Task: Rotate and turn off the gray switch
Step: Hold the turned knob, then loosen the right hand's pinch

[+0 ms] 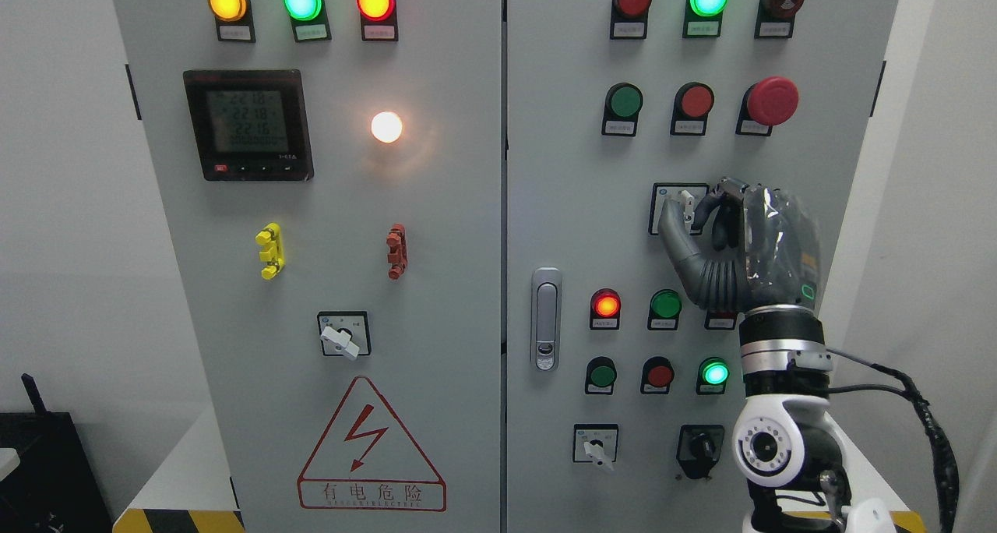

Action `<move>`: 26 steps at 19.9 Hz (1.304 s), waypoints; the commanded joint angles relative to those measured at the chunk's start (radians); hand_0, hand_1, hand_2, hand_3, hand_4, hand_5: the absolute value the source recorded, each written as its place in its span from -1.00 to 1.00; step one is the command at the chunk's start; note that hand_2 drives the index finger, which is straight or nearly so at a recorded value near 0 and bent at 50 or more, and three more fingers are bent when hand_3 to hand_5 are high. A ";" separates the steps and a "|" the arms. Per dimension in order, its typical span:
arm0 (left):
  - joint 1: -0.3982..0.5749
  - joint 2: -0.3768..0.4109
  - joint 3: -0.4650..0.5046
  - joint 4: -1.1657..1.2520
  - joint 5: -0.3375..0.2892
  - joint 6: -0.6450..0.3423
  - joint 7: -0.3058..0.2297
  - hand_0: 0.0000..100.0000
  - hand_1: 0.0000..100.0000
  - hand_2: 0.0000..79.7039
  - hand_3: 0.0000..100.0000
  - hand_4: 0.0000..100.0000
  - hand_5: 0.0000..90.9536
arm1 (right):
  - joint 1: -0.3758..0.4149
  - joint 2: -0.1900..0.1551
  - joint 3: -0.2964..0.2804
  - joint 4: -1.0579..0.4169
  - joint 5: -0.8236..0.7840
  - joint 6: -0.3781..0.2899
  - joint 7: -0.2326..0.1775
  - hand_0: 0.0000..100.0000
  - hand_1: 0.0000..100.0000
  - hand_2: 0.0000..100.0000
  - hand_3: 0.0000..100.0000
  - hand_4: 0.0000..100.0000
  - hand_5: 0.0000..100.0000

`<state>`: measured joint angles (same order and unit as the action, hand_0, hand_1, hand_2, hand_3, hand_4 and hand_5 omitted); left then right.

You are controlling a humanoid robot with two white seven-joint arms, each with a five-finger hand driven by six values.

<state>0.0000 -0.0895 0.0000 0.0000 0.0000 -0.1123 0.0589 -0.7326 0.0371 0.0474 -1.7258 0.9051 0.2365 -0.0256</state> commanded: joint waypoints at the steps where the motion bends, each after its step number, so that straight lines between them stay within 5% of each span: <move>1: -0.009 -0.001 0.008 -0.025 0.020 0.000 -0.001 -0.76 -0.22 -1.00 -1.00 -1.00 -1.00 | -0.001 0.001 0.000 0.002 -0.002 0.004 0.001 0.10 -0.11 0.46 1.00 0.99 1.00; 3: -0.009 -0.001 0.008 -0.025 0.020 0.000 -0.001 -0.76 -0.22 -1.00 -1.00 -1.00 -1.00 | -0.001 0.000 0.000 0.002 -0.002 0.004 0.001 0.15 -0.19 0.47 1.00 1.00 1.00; 8: -0.009 0.001 0.008 -0.025 0.020 0.000 -0.001 -0.76 -0.22 -1.00 -1.00 -1.00 -1.00 | -0.001 0.000 0.000 -0.005 -0.002 0.003 0.001 -0.23 -0.20 0.47 1.00 1.00 1.00; 12: -0.009 -0.001 0.008 -0.025 0.020 0.000 -0.001 -0.76 -0.22 -1.00 -1.00 -1.00 -1.00 | 0.001 -0.003 0.000 -0.008 0.000 0.000 0.001 -0.35 -0.18 0.47 1.00 1.00 1.00; 26: -0.009 -0.001 0.008 -0.025 0.020 0.000 -0.001 -0.76 -0.22 -1.00 -1.00 -1.00 -1.00 | 0.012 -0.009 0.000 -0.037 -0.003 -0.020 -0.007 -0.42 -0.21 0.45 1.00 1.00 1.00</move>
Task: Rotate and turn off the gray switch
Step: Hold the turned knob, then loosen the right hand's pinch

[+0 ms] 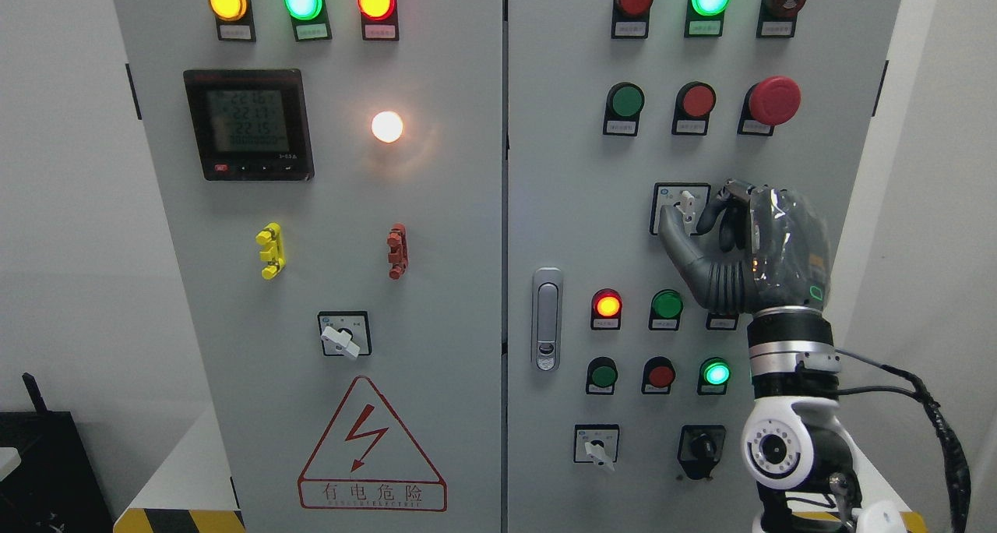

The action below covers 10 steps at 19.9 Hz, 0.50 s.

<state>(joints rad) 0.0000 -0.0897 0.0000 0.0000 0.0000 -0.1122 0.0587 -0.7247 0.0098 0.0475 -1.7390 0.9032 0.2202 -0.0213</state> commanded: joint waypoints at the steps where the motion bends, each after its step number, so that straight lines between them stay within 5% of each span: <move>1: -0.009 0.001 0.008 -0.025 0.020 0.000 0.000 -0.76 -0.22 -1.00 -1.00 -1.00 -1.00 | 0.005 0.018 0.000 -0.028 -0.001 -0.002 -0.011 -0.42 -0.22 0.45 1.00 1.00 1.00; 10: -0.009 -0.001 0.008 -0.025 0.020 0.000 0.001 -0.76 -0.22 -1.00 -1.00 -1.00 -1.00 | 0.079 0.013 0.000 -0.125 -0.003 -0.040 -0.017 -0.44 -0.23 0.43 1.00 0.99 1.00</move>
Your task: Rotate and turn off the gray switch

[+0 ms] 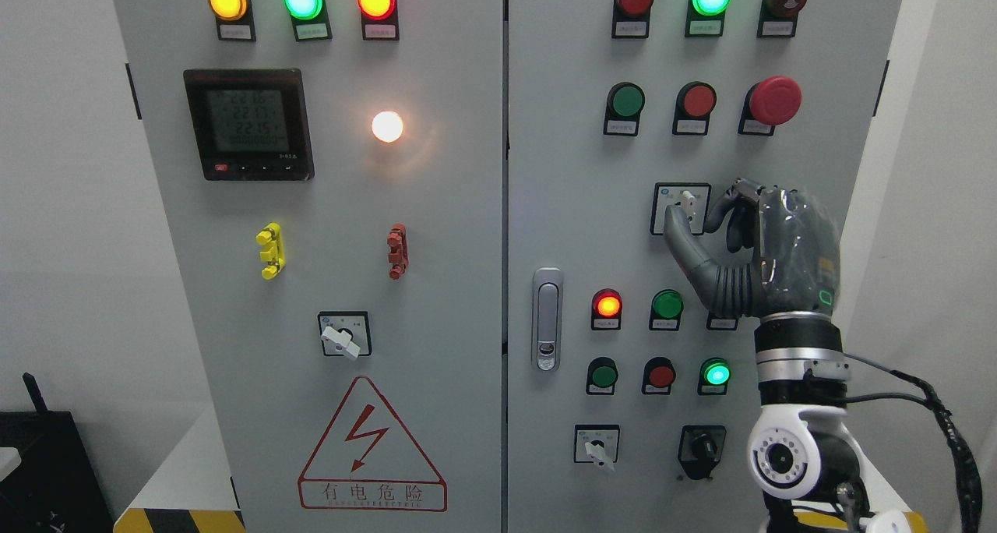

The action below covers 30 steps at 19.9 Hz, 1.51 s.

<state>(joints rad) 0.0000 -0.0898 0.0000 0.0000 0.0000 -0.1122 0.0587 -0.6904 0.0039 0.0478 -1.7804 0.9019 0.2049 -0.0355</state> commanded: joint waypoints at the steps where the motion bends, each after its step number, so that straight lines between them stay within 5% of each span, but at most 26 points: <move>1: -0.009 -0.001 0.008 -0.025 0.020 0.000 0.000 -0.76 -0.22 -1.00 -1.00 -1.00 -1.00 | 0.055 0.021 -0.002 -0.102 -0.001 -0.050 -0.006 -0.44 -0.24 0.43 1.00 0.99 1.00; 5: -0.009 0.001 0.008 -0.025 0.020 0.000 0.001 -0.76 -0.22 -1.00 -1.00 -1.00 -1.00 | 0.074 0.016 -0.002 -0.152 -0.001 -0.085 -0.069 -0.46 -0.31 0.33 1.00 0.95 1.00; 9: -0.009 0.001 0.008 -0.025 0.020 0.000 0.000 -0.76 -0.22 -1.00 -1.00 -1.00 -1.00 | 0.153 -0.041 -0.017 -0.194 -0.001 -0.229 -0.090 -0.50 -0.30 0.10 0.87 0.69 0.77; 12: -0.009 -0.001 0.008 -0.025 0.018 0.000 0.000 -0.76 -0.22 -1.00 -1.00 -1.00 -1.00 | 0.186 -0.071 -0.020 -0.218 -0.003 -0.259 -0.090 -0.48 -0.30 -0.03 0.33 0.04 0.06; 14: -0.009 -0.001 0.008 -0.025 0.020 0.000 0.000 -0.76 -0.22 -1.00 -1.00 -1.00 -1.00 | 0.225 -0.116 -0.035 -0.232 -0.005 -0.301 -0.087 -0.44 -0.40 -0.19 -0.20 -0.52 -0.68; 17: -0.009 0.001 0.008 -0.025 0.020 0.000 0.000 -0.76 -0.22 -1.00 -1.00 -1.00 -1.00 | 0.267 -0.186 -0.058 -0.240 -0.006 -0.346 -0.090 -0.43 -0.49 -0.39 -0.50 -0.77 -0.93; 20: -0.009 -0.001 0.008 -0.025 0.020 0.000 0.000 -0.76 -0.22 -1.00 -1.00 -1.00 -1.00 | 0.281 -0.217 -0.074 -0.243 -0.009 -0.349 -0.087 -0.43 -0.60 -0.65 -0.74 -1.00 -1.00; 24: -0.009 0.001 0.008 -0.025 0.020 0.000 0.000 -0.76 -0.22 -1.00 -1.00 -1.00 -1.00 | 0.315 -0.281 -0.075 -0.264 -0.067 -0.349 -0.089 -0.44 -0.71 -0.79 -0.85 -1.00 -1.00; 30: -0.009 -0.001 0.008 -0.025 0.020 0.000 0.000 -0.76 -0.22 -1.00 -1.00 -1.00 -1.00 | 0.336 -0.323 -0.072 -0.274 -0.071 -0.351 -0.090 -0.47 -0.74 -0.87 -0.89 -1.00 -1.00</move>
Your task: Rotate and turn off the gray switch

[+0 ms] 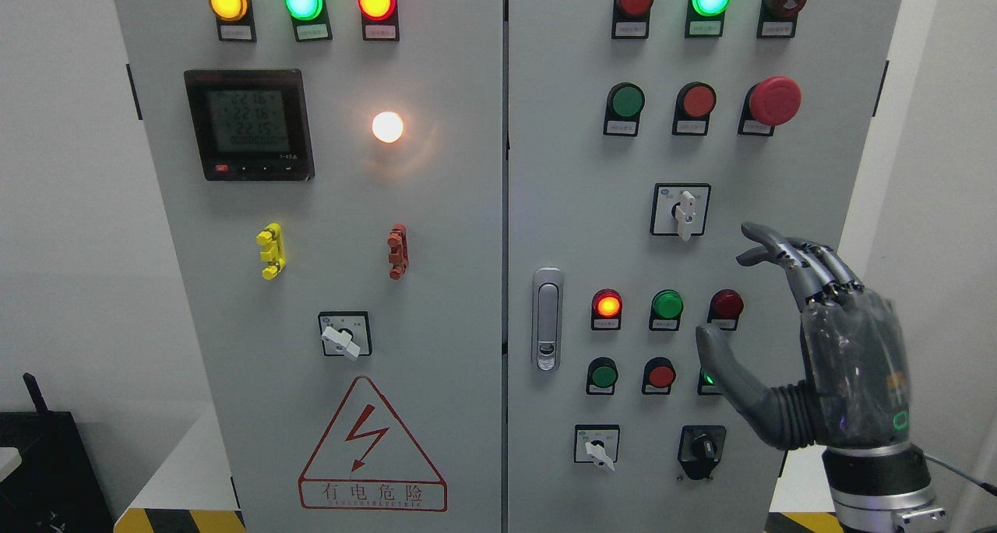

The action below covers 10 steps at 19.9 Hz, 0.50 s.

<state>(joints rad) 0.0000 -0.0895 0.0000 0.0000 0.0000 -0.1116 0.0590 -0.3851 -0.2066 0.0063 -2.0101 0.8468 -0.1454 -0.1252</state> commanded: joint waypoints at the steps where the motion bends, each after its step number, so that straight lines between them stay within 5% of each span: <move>1: -0.009 -0.001 0.008 -0.025 0.020 0.000 -0.001 -0.76 -0.22 -1.00 -1.00 -1.00 -1.00 | 0.031 -0.114 -0.029 -0.044 -0.015 0.000 -0.001 -0.47 -0.75 -0.88 -0.90 -1.00 -1.00; 10: -0.009 -0.001 0.008 -0.025 0.020 0.000 -0.001 -0.76 -0.22 -1.00 -1.00 -1.00 -1.00 | 0.031 -0.114 -0.015 -0.044 -0.015 0.001 0.001 -0.50 -0.75 -0.87 -0.89 -1.00 -1.00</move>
<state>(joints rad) 0.0000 -0.0896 0.0000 0.0000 0.0000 -0.1116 0.0593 -0.3595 -0.2742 0.0028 -2.0363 0.8338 -0.1458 -0.1294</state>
